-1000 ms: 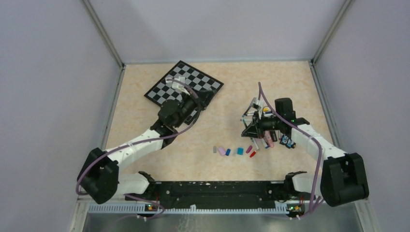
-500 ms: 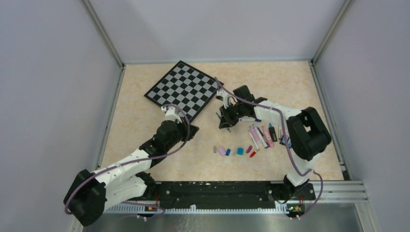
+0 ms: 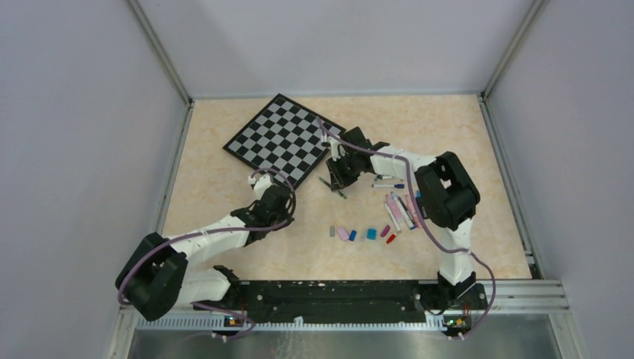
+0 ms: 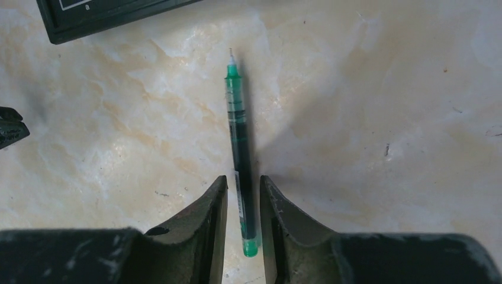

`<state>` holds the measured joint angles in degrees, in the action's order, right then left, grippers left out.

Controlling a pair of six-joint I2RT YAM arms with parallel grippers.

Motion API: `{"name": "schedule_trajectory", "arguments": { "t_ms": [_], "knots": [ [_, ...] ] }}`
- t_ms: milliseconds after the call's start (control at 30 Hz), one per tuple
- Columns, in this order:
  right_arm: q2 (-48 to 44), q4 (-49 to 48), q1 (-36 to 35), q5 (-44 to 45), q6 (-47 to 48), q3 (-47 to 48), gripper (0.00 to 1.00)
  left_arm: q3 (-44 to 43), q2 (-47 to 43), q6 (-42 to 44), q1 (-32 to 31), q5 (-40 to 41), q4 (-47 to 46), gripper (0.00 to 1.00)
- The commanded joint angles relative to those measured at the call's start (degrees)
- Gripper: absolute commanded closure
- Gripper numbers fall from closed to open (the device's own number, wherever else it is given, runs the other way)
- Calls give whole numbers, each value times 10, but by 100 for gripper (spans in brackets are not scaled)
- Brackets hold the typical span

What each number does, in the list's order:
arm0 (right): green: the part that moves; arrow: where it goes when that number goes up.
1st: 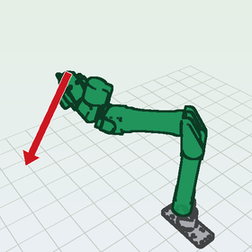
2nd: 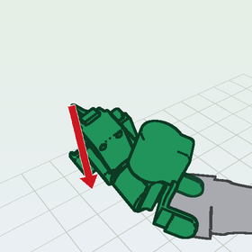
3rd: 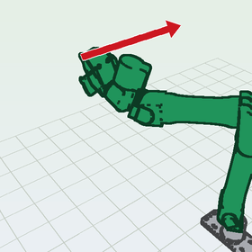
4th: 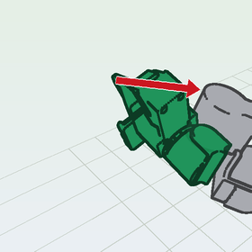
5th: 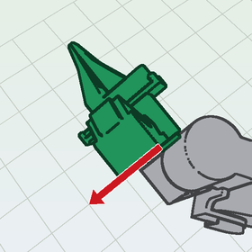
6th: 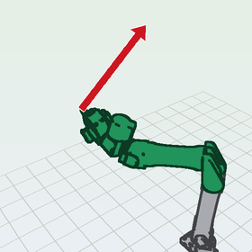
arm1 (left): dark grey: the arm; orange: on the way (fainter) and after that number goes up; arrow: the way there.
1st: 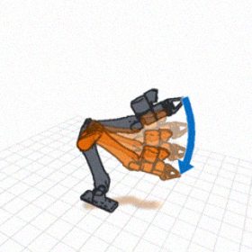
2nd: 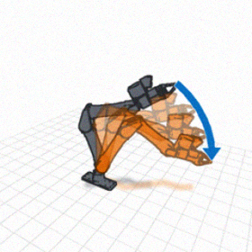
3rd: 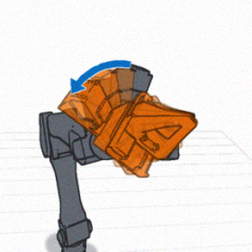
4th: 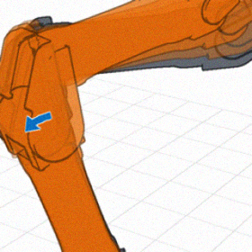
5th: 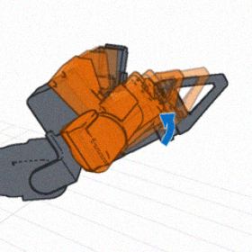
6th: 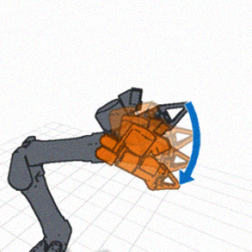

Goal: Open the pen caps
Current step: Place the pen at the center of the board, then pick up the pen from the center of the board.

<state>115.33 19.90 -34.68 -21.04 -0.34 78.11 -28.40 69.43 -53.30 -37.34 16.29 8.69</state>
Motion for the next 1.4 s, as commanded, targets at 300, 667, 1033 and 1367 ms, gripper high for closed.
{"name": "schedule_trajectory", "arguments": {
  "t_ms": [300,667,1033,1367],
  "knots": [
    [-3,15,-13,22,-7,30,71,-21,20,-26,18,31,58,78],
    [-110,51,-13,-8,85,16,66,-30,-38,-30,20,36,97,55],
    [-306,61,56,-129,242,-125,51,44,-201,83,20,-62,-11,3],
    [-419,-55,312,-244,189,-258,39,171,-323,96,21,-151,-207,1]
  ]
}}
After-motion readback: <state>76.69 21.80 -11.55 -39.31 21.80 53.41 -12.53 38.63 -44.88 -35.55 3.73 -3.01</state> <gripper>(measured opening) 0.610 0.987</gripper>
